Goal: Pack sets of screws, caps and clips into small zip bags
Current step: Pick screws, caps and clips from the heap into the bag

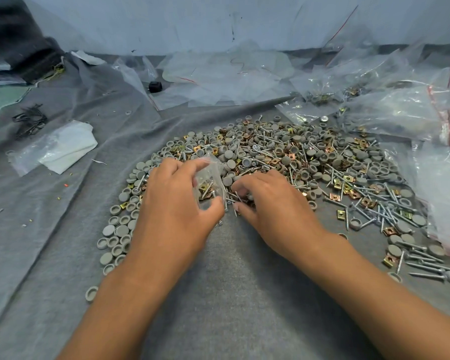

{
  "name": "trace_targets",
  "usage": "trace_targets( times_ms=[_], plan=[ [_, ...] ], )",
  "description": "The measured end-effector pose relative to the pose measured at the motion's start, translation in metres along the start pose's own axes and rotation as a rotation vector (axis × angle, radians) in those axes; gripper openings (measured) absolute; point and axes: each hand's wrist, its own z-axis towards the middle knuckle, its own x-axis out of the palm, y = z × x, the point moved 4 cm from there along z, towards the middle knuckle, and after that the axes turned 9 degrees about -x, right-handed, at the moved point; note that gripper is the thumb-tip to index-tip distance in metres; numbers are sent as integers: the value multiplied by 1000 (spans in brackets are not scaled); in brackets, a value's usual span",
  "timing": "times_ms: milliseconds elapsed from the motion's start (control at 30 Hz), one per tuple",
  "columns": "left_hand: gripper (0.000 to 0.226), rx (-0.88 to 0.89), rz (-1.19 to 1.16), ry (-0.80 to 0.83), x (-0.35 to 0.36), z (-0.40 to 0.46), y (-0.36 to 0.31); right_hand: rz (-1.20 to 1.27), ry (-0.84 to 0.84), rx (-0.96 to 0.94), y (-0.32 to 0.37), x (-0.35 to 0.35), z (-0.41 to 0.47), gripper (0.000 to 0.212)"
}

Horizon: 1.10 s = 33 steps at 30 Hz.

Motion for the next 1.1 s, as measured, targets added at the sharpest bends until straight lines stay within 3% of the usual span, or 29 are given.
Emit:
trace_targets(
  times_ms=[200,367,600,700,800,900,1000,1100],
  plan=[
    [61,2,-11,1,-1,0,1,14,71,23,1,-4,-8,29],
    [61,4,-12,6,-1,-2,-1,-29,204,53,-10,-9,-15,16],
    [60,14,-10,19,2,-4,-5,-205,229,-7,-11,-10,-23,12],
    [59,15,-13,19,3,-5,-6,-104,243,23,-14,-12,-21,9],
    [57,33,0,19,4,-5,-8,186,154,70,-12,-21,-13,10],
    [58,46,17,14,6,-6,-10,401,-62,-43,5,-38,-8,10],
    [54,61,32,32,8,-8,-12,330,-221,-177,21,-47,-9,14],
    [50,75,33,41,10,-10,-14,266,-271,-210,27,-47,-9,18]
  ],
)
